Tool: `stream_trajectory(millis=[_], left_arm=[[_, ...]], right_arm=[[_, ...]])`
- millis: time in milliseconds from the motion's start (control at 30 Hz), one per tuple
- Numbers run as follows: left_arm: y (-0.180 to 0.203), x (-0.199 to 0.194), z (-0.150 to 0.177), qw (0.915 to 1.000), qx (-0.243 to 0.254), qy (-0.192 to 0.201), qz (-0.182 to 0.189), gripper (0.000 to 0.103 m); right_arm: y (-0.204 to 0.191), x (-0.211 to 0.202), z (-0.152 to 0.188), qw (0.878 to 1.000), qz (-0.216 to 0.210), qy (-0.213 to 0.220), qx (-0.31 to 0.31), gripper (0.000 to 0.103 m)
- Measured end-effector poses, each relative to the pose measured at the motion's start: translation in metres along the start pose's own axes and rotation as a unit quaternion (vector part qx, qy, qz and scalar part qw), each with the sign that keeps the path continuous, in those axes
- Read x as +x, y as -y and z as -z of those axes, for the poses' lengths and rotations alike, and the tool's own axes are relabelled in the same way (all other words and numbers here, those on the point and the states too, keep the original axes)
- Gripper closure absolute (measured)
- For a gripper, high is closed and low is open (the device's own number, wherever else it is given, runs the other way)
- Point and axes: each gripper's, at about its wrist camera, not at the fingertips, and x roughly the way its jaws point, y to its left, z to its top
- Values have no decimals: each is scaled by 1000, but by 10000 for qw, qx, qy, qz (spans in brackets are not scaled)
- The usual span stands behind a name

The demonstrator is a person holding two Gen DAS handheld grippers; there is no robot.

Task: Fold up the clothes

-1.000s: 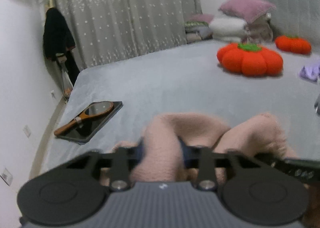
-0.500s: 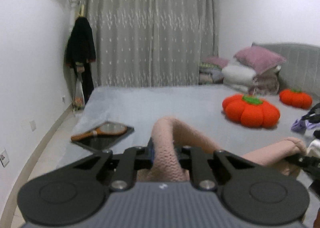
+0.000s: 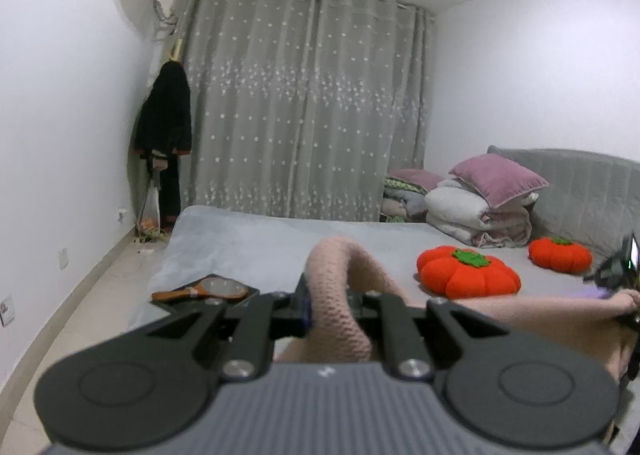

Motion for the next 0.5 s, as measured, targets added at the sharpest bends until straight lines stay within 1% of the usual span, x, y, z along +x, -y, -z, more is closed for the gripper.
stream_trajectory(millis=[100,200,300,367,433,467,500], left_arm=[[-14,-3,15,9992,-127,-369,29,91],[-21,8,45,9968,12,-797,-66,90],[-28,23,75,9929,131,-1176,-148,86],[-31,35,94,9916,144,-1277,-162,77],[-36,43,109,9924,87,-1208,-213,73],[-40,45,115,9930,22,-1166,-201,63],[-44,46,121,9931,-74,-1155,-199,58]], right_arm=[[7,8,3,9995,146,-266,12,86],[8,22,14,9967,342,-682,-278,86],[14,39,32,9903,582,-1150,-518,86],[23,52,46,9849,734,-1459,-580,86],[32,63,58,9790,868,-1729,-650,85],[36,65,62,9770,905,-1798,-699,84],[39,67,65,9750,942,-1868,-748,83]])
